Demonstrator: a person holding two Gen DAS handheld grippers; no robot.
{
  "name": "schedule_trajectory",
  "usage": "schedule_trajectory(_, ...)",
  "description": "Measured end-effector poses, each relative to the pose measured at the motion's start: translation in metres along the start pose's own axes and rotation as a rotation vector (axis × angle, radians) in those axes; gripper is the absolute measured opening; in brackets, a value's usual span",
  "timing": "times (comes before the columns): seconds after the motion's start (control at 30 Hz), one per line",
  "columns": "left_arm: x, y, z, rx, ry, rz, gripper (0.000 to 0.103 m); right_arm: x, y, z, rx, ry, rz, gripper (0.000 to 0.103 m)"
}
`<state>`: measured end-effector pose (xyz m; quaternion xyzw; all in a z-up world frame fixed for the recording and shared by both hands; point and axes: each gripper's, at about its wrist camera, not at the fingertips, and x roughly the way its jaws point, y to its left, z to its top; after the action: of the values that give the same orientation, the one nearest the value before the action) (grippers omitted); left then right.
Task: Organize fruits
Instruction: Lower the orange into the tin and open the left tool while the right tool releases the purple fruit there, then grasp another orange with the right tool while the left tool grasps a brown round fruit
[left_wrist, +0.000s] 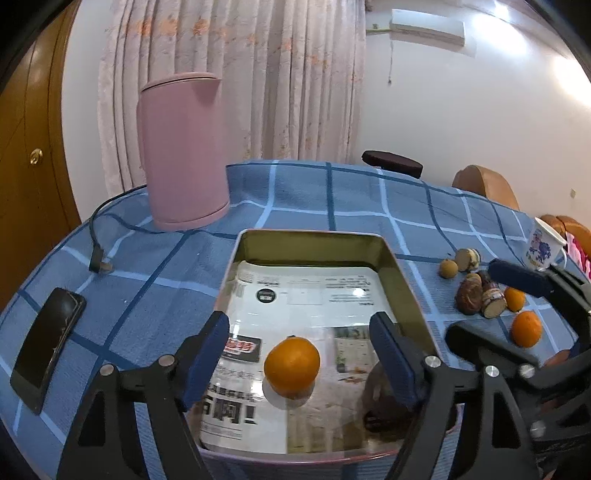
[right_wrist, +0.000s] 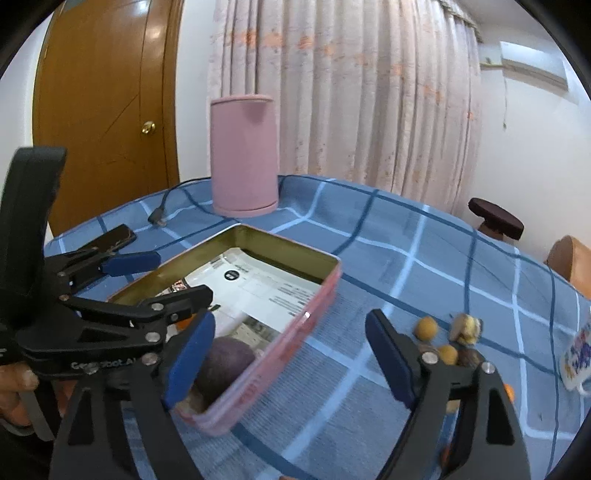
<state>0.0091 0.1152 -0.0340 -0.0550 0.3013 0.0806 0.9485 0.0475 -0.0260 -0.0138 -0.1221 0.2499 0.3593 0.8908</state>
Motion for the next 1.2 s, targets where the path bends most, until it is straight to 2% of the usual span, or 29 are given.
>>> schedule_trajectory(0.1,-0.002,-0.01,0.002,0.016,-0.007,-0.005,0.08,-0.019,-0.016,-0.009,0.012,-0.017,-0.053,0.086)
schedule_trajectory(0.2,-0.006,-0.021,0.004,0.025,-0.022,-0.021,0.08,-0.037,-0.044,-0.023,0.069,-0.012,-0.151,0.089)
schedule_trajectory(0.37,-0.006,-0.051,0.005,0.061,-0.024,-0.075,0.08,-0.05,-0.099,-0.051,0.219,0.053,-0.295,0.089)
schedule_trajectory(0.47,-0.006,-0.072,0.004,0.095,-0.014,-0.103,0.08,-0.047,-0.118,-0.059,0.288,0.092,-0.306,0.089)
schedule_trajectory(0.7,0.003,-0.107,0.003,0.154,0.004,-0.13,0.08,-0.023,-0.125,-0.064,0.302,0.209,-0.276,0.08)
schedule_trajectory(0.73,0.005,-0.111,0.004,0.156,0.009,-0.138,0.08,-0.02,-0.128,-0.068,0.308,0.23,-0.259,0.076)
schedule_trajectory(0.77,0.007,-0.114,0.005,0.157,0.013,-0.144,0.08,-0.016,-0.131,-0.069,0.319,0.251,-0.24,0.067)
schedule_trajectory(0.8,0.009,-0.117,0.007,0.159,0.018,-0.148,0.08,-0.016,-0.132,-0.071,0.33,0.253,-0.218,0.063)
schedule_trajectory(0.87,0.01,-0.123,0.006,0.165,0.023,-0.163,0.08,-0.018,-0.133,-0.071,0.339,0.236,-0.187,0.049)
schedule_trajectory(1.03,0.017,-0.135,0.004,0.18,0.046,-0.183,0.08,-0.034,-0.13,-0.071,0.337,0.171,-0.233,0.049)
schedule_trajectory(1.2,0.026,-0.155,0.003,0.215,0.061,-0.208,0.08,-0.045,-0.144,-0.071,0.347,0.123,-0.362,0.049)
